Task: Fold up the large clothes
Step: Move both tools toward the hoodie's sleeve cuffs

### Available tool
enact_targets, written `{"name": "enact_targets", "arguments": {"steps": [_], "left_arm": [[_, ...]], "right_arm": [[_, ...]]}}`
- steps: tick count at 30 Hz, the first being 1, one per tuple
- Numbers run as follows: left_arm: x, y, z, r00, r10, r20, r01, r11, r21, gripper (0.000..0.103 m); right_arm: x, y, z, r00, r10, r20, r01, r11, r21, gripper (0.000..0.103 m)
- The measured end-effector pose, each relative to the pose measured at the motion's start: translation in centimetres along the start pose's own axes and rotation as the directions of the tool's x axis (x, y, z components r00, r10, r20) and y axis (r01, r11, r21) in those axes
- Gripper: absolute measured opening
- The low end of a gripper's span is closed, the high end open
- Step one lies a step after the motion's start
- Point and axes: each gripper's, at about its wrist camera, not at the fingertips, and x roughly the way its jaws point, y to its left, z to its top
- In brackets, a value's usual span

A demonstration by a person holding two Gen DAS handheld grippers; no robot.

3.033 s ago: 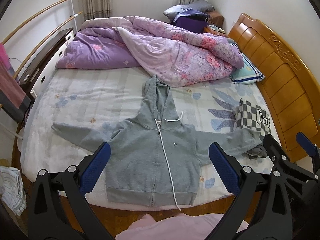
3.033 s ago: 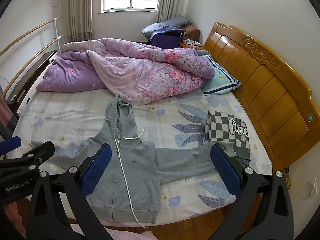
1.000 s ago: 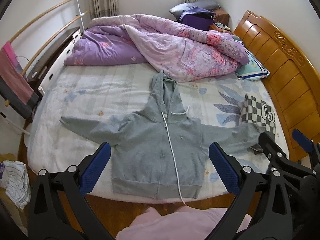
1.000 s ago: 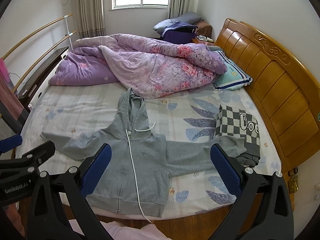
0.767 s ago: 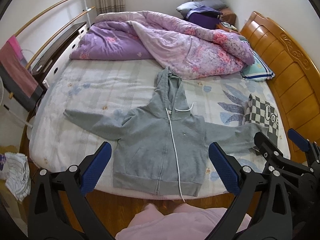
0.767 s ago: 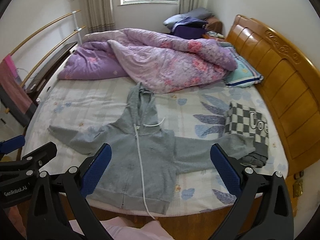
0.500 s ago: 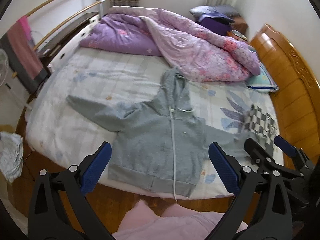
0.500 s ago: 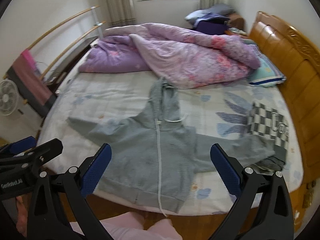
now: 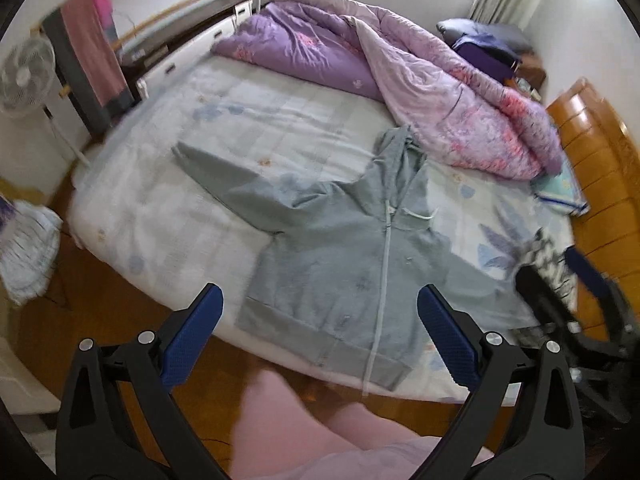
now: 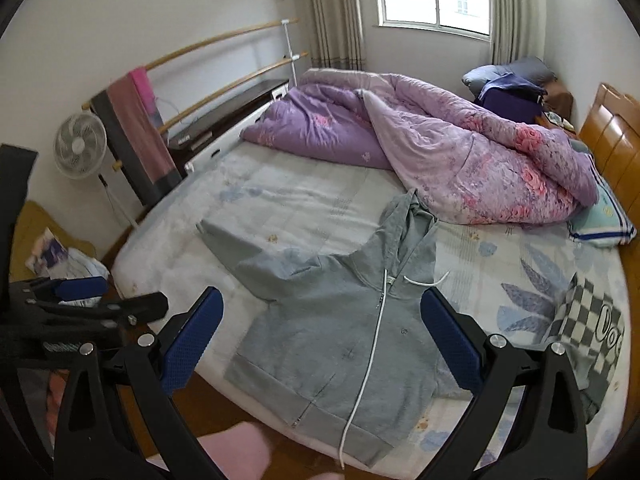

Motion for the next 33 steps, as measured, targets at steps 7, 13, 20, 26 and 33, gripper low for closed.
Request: {"name": "enact_targets", "arguments": {"steps": [7,13,20,26,33], "left_arm": [[1.4,6.9,2.0,0.995,-0.089,0.048,0.095,0.985,-0.146,0.098],[5.2,13.3,6.7,0.998,-0.059,0.013,0.06,0.996,-0.063,0.098],[13.2,21.5,13.3,0.987,-0.105,-0.118,0.103,0.994,-0.018,0.098],[21.7,28.0,18.5,0.967,-0.189,-0.173,0.165,0.976,-0.142,0.098],[33.1,34.2,22.6,0.969,-0.102,-0.227,0.058,0.979,-0.194,0.098]], "right_arm": [[4.8,3.6,1.2,0.999,-0.003,-0.051,0.004,1.0,0.023,0.095],[10.4,8.4,3.5,0.994,-0.039,-0.1,0.046,0.996,0.075,0.095],[18.5,12.7,5.9,0.975,-0.127,-0.183,0.161,0.97,0.184,0.095],[25.3,14.3,6.8,0.941,-0.182,-0.286,0.225,0.966,0.127,0.095],[32.5,12.7,6.4,0.886,-0.248,-0.392,0.326,0.934,0.147,0.095]]}}
